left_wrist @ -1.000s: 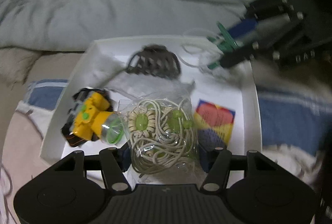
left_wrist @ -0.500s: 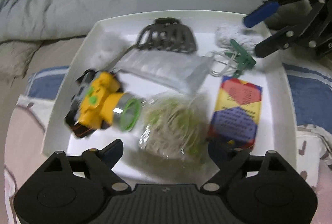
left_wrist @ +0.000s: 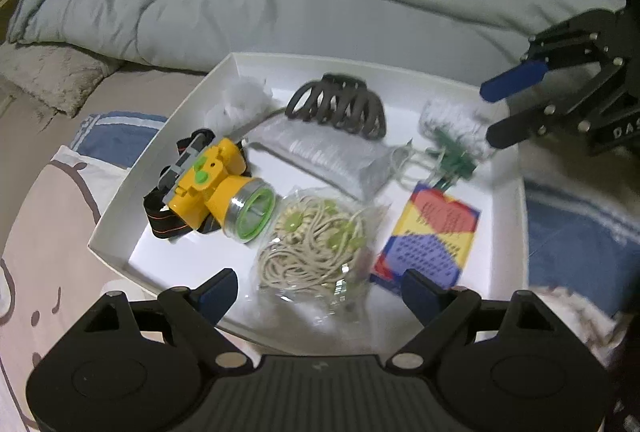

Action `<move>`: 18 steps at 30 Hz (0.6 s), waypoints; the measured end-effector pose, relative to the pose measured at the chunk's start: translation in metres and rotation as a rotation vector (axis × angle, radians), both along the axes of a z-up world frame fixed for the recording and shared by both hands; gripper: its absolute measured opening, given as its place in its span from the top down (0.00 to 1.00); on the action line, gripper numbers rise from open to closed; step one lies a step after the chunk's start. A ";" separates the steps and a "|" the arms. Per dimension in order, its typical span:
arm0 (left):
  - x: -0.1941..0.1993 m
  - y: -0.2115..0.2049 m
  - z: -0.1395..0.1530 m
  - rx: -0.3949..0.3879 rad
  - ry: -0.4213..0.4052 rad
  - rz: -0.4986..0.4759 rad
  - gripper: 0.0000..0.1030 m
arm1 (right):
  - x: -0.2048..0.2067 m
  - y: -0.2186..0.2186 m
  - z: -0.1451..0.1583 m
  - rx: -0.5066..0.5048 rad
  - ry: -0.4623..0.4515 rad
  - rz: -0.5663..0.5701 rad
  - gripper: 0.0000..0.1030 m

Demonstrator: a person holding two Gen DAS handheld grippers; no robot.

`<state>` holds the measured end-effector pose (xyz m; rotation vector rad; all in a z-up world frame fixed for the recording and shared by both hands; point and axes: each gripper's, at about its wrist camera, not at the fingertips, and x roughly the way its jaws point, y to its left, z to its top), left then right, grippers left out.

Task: Organize objects
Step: 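Withdraw both tools up and away from the white tray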

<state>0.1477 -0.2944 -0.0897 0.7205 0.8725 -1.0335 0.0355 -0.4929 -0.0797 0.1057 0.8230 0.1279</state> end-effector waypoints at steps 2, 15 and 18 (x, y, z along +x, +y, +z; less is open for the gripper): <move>-0.006 0.002 0.008 -0.029 0.007 0.027 0.14 | -0.001 0.001 0.007 0.001 -0.008 -0.006 0.50; -0.050 0.038 0.069 -0.219 -0.073 0.287 0.06 | -0.018 0.023 0.050 0.004 -0.017 -0.137 0.28; -0.060 0.051 0.084 -0.257 -0.099 0.349 0.04 | -0.025 0.028 0.060 0.001 -0.041 -0.176 0.24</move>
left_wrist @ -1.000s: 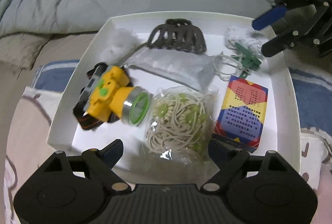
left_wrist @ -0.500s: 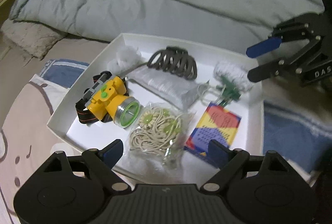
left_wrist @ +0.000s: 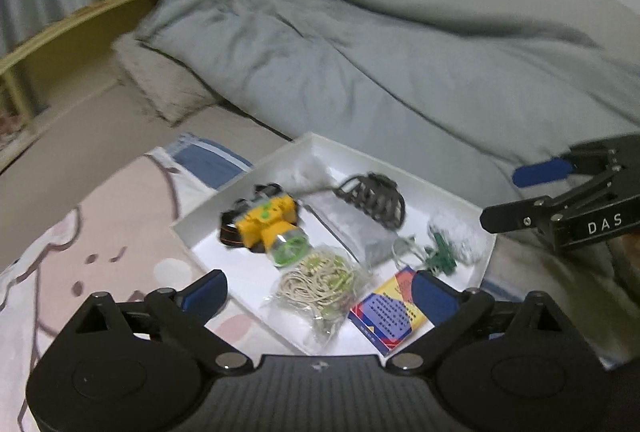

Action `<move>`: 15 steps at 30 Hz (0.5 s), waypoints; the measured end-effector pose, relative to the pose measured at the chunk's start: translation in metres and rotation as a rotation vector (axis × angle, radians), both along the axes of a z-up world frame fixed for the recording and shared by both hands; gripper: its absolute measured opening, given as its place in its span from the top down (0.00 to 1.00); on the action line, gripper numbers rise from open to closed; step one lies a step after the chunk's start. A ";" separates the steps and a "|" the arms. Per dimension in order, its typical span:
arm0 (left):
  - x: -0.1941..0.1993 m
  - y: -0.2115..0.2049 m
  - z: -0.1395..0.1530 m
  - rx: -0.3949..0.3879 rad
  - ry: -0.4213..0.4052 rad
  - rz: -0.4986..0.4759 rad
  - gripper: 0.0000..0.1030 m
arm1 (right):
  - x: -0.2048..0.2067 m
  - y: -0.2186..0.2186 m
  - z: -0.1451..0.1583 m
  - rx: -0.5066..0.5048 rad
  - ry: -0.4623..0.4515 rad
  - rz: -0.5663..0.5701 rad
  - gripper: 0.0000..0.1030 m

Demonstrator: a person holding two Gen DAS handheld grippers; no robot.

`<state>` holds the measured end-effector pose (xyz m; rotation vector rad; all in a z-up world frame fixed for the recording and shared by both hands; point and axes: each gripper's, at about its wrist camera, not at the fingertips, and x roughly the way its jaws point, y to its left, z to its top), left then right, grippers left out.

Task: Organize objects
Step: 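Withdraw both tools up and away from the white tray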

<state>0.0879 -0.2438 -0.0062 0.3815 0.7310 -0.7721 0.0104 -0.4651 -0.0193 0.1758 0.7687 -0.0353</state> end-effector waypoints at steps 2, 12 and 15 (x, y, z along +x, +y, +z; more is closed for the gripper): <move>-0.005 0.009 0.009 -0.028 0.001 0.042 0.03 | -0.002 0.003 0.009 0.007 -0.016 -0.026 0.22; -0.038 0.046 0.028 -0.102 -0.001 0.218 0.03 | -0.021 0.030 0.021 0.027 -0.003 -0.093 0.11; -0.050 0.054 0.031 -0.094 -0.025 0.289 0.03 | -0.032 0.042 0.017 -0.011 -0.008 -0.095 0.08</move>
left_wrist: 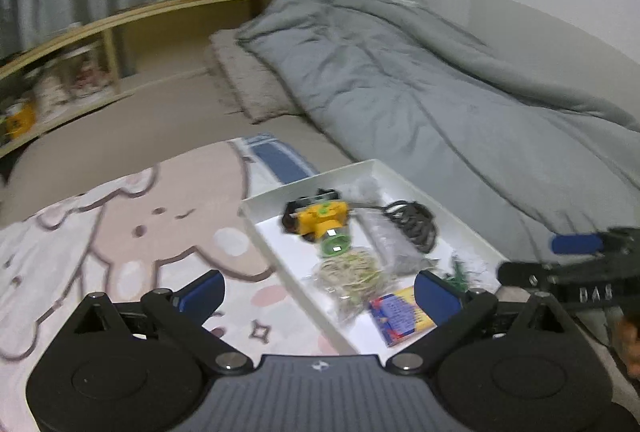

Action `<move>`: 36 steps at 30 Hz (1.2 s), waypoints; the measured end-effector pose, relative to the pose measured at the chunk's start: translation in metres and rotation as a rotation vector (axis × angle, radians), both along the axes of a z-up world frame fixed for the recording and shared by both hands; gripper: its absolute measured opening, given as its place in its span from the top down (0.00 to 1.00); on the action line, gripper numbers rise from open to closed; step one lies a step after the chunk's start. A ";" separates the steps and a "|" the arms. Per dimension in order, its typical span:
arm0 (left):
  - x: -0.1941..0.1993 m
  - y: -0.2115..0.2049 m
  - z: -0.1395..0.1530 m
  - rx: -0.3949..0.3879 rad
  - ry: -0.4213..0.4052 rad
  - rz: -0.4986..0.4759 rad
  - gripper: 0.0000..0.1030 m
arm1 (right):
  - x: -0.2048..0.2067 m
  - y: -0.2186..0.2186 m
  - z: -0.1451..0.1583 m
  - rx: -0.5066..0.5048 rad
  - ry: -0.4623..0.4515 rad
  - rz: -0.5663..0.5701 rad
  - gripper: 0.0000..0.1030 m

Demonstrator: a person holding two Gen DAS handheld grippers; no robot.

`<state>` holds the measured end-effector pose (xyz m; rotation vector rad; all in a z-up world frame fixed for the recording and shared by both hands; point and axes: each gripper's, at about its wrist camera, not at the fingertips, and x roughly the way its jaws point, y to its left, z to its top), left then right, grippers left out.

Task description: Organize objects

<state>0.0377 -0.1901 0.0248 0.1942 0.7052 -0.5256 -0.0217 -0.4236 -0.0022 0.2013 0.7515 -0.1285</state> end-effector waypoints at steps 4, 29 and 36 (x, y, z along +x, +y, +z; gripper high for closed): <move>-0.012 0.005 0.001 0.078 -0.009 0.097 0.02 | -0.014 0.017 -0.002 -0.064 -0.015 -0.007 0.05; -0.066 0.054 -0.021 0.061 0.019 0.223 0.00 | -0.065 0.060 -0.002 -0.192 -0.059 -0.065 0.00; -0.065 0.060 -0.033 0.067 0.030 0.256 0.00 | -0.064 0.061 -0.005 -0.201 -0.045 -0.089 0.00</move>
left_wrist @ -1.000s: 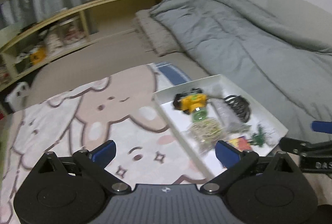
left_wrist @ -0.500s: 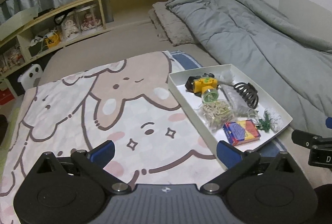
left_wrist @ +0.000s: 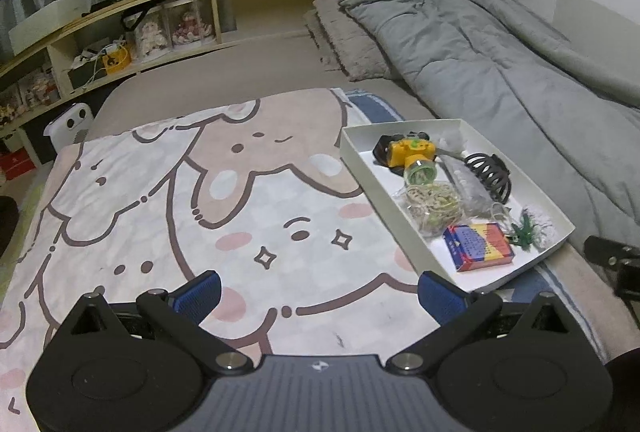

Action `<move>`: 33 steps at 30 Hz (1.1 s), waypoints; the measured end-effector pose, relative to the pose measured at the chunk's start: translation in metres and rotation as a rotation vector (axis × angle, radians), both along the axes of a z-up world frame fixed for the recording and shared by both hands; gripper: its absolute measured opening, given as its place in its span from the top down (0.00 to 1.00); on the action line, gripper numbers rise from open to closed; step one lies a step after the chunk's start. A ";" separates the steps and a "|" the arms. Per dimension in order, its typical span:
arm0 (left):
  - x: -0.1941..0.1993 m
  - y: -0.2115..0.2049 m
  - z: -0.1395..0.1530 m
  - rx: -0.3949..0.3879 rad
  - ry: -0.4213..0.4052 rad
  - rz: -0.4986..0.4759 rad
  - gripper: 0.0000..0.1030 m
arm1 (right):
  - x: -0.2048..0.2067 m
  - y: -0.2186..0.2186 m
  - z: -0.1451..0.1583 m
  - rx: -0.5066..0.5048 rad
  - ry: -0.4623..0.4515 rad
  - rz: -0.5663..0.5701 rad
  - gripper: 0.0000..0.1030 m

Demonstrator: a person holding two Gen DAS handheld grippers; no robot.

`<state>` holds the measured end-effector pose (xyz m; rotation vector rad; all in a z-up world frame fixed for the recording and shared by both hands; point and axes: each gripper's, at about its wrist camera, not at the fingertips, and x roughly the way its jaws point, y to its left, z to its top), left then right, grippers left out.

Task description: Organize objects

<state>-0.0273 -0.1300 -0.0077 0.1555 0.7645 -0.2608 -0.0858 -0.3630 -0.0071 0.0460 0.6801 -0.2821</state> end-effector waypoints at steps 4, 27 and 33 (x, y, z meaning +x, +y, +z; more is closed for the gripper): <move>0.000 0.001 -0.002 -0.003 -0.002 0.005 0.00 | -0.001 0.002 0.000 -0.008 -0.001 -0.001 0.00; 0.001 0.002 -0.003 0.003 0.005 0.022 0.00 | 0.001 0.006 0.001 -0.025 0.017 0.008 0.00; 0.000 0.003 -0.003 -0.004 0.009 0.024 0.00 | 0.002 0.006 -0.001 -0.022 0.023 0.010 0.00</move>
